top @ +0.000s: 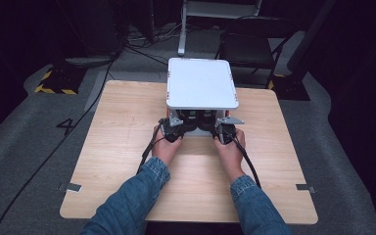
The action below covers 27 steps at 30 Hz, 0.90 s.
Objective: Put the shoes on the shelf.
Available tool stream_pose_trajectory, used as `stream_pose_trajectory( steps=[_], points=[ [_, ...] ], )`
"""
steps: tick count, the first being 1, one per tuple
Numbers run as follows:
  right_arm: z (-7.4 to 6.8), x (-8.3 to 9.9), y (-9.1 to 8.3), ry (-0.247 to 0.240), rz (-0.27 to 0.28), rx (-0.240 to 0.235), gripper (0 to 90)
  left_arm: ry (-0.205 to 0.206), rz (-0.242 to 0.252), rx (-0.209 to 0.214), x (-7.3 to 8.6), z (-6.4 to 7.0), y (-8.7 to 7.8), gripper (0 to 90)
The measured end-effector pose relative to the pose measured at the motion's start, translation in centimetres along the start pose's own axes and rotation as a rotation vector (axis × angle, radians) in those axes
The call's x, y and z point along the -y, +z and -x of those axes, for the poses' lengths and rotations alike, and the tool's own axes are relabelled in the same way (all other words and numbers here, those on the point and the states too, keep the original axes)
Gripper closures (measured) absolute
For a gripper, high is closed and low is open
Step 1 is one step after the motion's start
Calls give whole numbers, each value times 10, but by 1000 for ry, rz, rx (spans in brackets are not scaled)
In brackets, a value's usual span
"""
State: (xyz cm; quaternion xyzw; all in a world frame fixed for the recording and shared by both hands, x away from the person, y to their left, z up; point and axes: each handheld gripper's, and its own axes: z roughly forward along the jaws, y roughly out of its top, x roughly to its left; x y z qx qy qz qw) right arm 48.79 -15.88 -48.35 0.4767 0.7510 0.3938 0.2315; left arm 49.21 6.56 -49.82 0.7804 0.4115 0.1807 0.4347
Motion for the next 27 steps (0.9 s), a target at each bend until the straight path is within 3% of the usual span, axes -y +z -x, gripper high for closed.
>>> stream_pose_trajectory(
  steps=[3, 5, 8, 11, 15, 18, 21, 25, 27],
  points=[
    [0, -4, 6, 12, 0, 4, 900, 4, 8, -23, -3, -4, 3, 878],
    [-2, -5, 8, 5, -1, 13, 892, -1, 10, -8, -3, -5, 3, 854],
    [-4, -5, 7, -14, 14, 15, 787, -13, 23, 16, -2, -3, 0, 730],
    [-5, -4, -2, -34, 32, 7, 742, -29, 15, 36, -3, -1, -11, 640],
    [-3, -5, -23, -36, 69, -43, 678, -15, 9, 46, 1, 0, -37, 563],
    [1, -6, -41, -15, 100, -90, 638, -30, 28, 49, 5, -1, -63, 513],
    [4, -6, -60, -26, 126, -124, 597, -26, 43, 53, 10, 0, -89, 461],
    [9, -3, -82, -36, 129, -179, 503, 38, 32, 72, 15, 6, -120, 377],
    [12, -2, -93, -59, 121, -192, 462, 42, 34, 66, 18, 8, -133, 351]
  ],
)
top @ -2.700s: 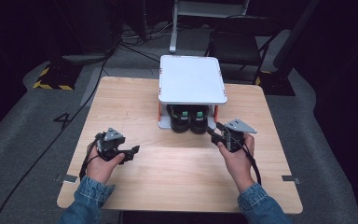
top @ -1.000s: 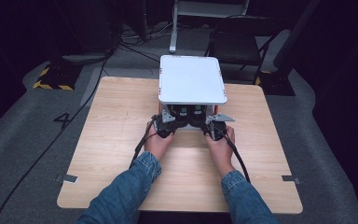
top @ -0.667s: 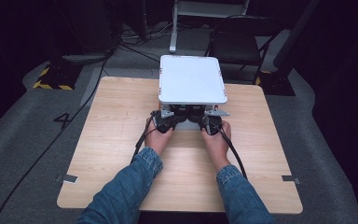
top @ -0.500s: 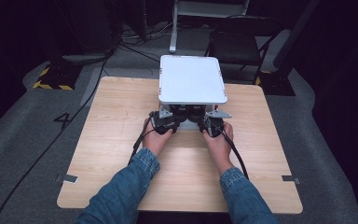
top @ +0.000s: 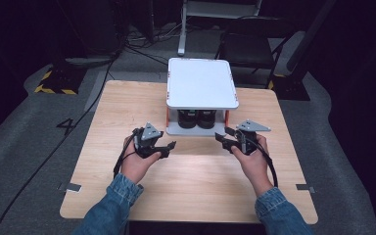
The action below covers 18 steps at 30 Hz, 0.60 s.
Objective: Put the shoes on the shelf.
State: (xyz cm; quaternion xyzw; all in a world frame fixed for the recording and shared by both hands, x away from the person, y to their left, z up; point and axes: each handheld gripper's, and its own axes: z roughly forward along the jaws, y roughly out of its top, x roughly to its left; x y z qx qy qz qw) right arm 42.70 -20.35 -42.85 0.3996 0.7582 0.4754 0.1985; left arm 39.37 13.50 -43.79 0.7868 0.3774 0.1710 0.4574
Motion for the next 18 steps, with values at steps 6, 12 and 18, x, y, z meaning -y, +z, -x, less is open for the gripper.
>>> stream_pose_trajectory(
  steps=[6, 12, 18],
  points=[
    [12, 2, -35, -19, 32, 13, 409, -3, -3, -30, 8, -6, -32, 314],
    [34, 4, -56, 39, 66, 33, 409, 20, -36, -33, 16, -19, -55, 311],
    [49, 9, -79, 28, 74, 42, 373, -20, -72, -3, 26, -37, -69, 292]
  ],
)
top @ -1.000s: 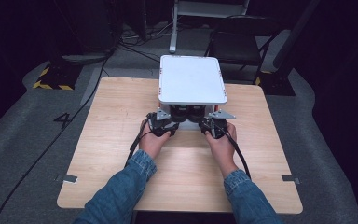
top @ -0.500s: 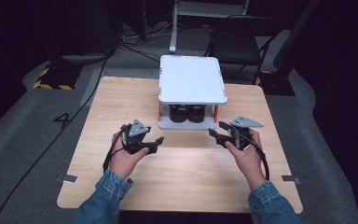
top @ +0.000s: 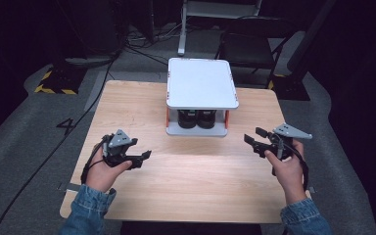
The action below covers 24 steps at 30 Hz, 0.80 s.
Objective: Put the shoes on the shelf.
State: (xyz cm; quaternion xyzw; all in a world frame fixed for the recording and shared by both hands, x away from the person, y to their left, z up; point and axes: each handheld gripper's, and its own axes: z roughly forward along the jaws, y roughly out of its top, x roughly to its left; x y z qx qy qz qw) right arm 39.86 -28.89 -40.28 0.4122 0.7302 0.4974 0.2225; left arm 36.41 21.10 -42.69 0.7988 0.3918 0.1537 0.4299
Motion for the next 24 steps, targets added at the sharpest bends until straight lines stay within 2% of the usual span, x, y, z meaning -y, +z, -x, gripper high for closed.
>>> stream_pose_trajectory(
  steps=[2, 4, 7, 8, 9, 11, 14, 15, 16, 17, 20, 23, 24],
  points=[
    [6, 6, -15, 8, 20, -16, 365, -11, -9, -58, 6, -14, -10, 287],
    [9, 10, -19, 11, 19, -13, 366, -19, -24, -72, 10, -20, -15, 271],
    [13, 15, -20, -17, -32, -7, 373, 3, -52, -90, 14, -25, -22, 260],
    [17, 21, -20, -11, -73, 5, 372, 14, -65, -96, 15, -27, -24, 256],
    [19, 23, -19, -5, -87, 3, 370, 9, -93, -96, 18, -31, -26, 252],
    [24, 30, -17, 19, -130, 11, 358, -27, -132, -94, 23, -35, -24, 226],
    [32, 41, -12, 29, -205, 49, 353, -24, -187, -129, 31, -41, -16, 222],
    [32, 41, -12, 29, -205, 49, 353, -24, -187, -129, 31, -41, -16, 212],
    [39, 49, -9, 43, -222, 48, 311, -48, -260, -133, 38, -43, -9, 192],
    [40, 51, -8, 52, -232, 43, 311, -53, -284, -139, 42, -44, -7, 186],
    [47, 62, -3, 72, -282, 51, 300, -49, -297, -135, 48, -49, 0, 194],
    [51, 69, 2, 63, -307, 64, 293, -59, -300, -127, 52, -52, 3, 185],
    [54, 76, 8, 52, -321, 77, 292, -60, -303, -135, 56, -55, 6, 185]
  ],
)
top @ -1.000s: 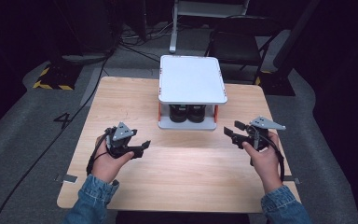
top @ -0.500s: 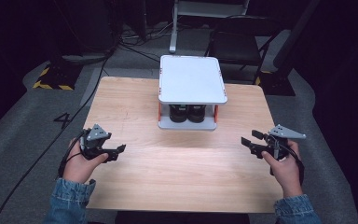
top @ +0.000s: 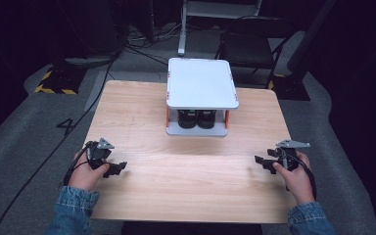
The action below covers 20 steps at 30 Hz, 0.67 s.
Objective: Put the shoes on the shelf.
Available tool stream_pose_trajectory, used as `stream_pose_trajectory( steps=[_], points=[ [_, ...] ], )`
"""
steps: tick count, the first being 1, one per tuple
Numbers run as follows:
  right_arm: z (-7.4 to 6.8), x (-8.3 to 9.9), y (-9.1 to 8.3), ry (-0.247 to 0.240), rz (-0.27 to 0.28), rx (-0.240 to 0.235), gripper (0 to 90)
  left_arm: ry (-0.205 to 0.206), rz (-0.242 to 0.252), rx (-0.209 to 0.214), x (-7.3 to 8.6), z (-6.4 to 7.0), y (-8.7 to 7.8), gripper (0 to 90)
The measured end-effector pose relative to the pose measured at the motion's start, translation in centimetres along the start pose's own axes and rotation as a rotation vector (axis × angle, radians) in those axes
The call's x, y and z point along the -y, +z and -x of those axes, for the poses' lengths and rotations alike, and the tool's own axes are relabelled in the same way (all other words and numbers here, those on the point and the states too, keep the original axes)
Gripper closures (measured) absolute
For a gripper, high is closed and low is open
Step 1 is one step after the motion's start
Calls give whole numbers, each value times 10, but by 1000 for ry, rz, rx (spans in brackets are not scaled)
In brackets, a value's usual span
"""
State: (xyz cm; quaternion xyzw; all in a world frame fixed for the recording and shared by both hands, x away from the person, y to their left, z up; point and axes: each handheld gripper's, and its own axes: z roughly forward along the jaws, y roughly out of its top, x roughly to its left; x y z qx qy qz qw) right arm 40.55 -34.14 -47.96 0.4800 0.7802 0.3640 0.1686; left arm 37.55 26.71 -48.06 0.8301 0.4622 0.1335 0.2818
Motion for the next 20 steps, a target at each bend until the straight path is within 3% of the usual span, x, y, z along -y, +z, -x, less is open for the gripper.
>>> stream_pose_trajectory(
  steps=[6, 8, 10, 13, 14, 16, 20],
  points=[
    [-2, 7, 17, -65, -14, 37, 273, 1, -47, -33, 2, -2, 10, 165],
    [-2, 8, 20, -79, -12, 45, 266, -23, -33, -38, 0, -2, 12, 149],
    [-1, 10, 23, -89, 1, 52, 187, -41, -14, -45, 0, -2, 15, 147],
    [1, 11, 25, -67, 4, 66, 143, -41, -2, -49, -1, -3, 18, 89],
    [1, 11, 25, -63, 3, 70, 141, -34, 18, -42, 0, -5, 24, 27],
    [0, 12, 24, -61, 5, 75, 139, -5, 96, -28, 4, -9, 28, 0],
    [0, 11, 25, -60, -3, 78, 110, -7, 95, -30, 3, -9, 28, 0]
  ],
)
